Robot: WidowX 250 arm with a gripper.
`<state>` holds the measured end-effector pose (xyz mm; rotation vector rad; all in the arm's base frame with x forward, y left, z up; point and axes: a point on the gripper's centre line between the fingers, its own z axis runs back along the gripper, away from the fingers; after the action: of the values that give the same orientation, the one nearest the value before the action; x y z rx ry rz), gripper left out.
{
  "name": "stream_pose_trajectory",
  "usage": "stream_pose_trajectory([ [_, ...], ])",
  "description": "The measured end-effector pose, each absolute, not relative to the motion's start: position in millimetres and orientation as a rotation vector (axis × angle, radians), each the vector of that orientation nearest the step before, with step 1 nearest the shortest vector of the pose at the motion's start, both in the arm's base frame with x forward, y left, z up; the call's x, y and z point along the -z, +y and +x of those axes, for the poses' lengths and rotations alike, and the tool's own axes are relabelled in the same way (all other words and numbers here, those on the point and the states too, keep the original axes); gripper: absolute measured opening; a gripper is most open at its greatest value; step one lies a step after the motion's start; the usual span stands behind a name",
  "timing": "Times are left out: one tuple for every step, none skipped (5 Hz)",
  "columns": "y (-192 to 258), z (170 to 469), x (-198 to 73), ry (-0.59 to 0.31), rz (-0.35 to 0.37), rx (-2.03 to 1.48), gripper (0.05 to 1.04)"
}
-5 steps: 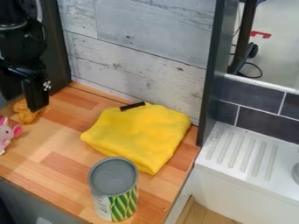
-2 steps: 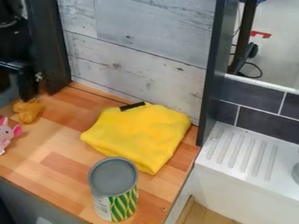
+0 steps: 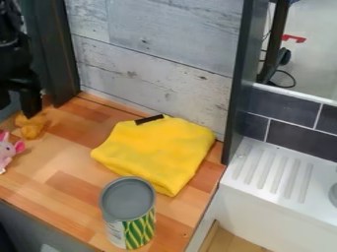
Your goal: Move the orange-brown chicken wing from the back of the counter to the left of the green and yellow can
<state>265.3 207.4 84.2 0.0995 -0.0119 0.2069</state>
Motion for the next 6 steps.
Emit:
stream_pose_trajectory([
  [220, 274, -71, -0.005, 0.118, -0.241, 0.999],
  [229, 279, -60, 0.011, 0.134, -0.254, 0.999],
  [234, 284, -42, 0.044, 0.128, -0.274, 0.999],
  [238, 285, -30, 0.069, 0.132, -0.292, 0.999],
  [240, 291, -18, 0.087, 0.111, -0.297, 0.999],
  [242, 294, -13, 0.1, 0.104, -0.302, 0.948],
])
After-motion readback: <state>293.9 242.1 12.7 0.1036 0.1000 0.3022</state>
